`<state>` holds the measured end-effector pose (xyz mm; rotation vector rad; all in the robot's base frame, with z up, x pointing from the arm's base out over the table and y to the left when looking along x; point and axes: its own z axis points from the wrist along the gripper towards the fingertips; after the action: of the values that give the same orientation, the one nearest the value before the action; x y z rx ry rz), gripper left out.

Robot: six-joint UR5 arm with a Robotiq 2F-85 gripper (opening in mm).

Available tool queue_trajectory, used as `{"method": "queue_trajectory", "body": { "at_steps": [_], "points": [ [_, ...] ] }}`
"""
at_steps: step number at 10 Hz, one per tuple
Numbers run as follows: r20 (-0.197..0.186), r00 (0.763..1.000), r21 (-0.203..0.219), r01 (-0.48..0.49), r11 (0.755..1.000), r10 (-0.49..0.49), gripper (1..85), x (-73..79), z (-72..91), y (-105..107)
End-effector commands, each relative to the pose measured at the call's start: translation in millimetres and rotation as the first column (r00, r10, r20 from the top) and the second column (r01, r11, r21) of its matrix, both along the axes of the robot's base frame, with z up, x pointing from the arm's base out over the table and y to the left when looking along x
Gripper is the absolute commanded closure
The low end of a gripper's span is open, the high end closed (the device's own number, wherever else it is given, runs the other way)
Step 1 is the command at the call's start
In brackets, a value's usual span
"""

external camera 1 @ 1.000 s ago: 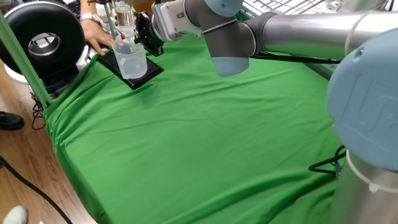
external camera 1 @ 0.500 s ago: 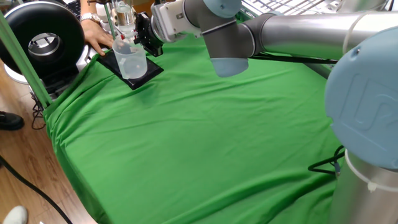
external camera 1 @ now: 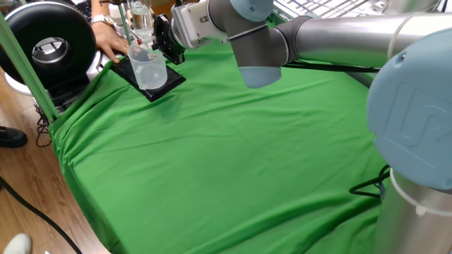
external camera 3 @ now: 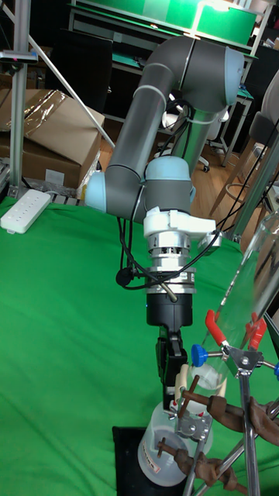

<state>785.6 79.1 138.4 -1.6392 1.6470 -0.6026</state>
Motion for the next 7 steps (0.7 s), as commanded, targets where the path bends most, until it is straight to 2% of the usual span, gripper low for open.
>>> {"method": "queue_trajectory", "body": {
  "at_steps": [1, 4, 5, 7],
  "points": [
    [0.001, 1.0, 0.011, 0.012, 1.0, -0.012, 84.3, 2.4, 2.9, -4.5],
    [0.004, 1.0, 0.007, 0.008, 1.0, -0.008, 84.3, 0.3, 8.6, -5.9],
    [0.017, 1.0, 0.017, 0.0, 1.0, 0.0, 84.3, 2.1, 11.8, -3.2],
    [0.067, 0.998, 0.018, -0.013, 1.0, 0.012, 84.3, 9.7, 21.1, -0.9]
  ]
}}
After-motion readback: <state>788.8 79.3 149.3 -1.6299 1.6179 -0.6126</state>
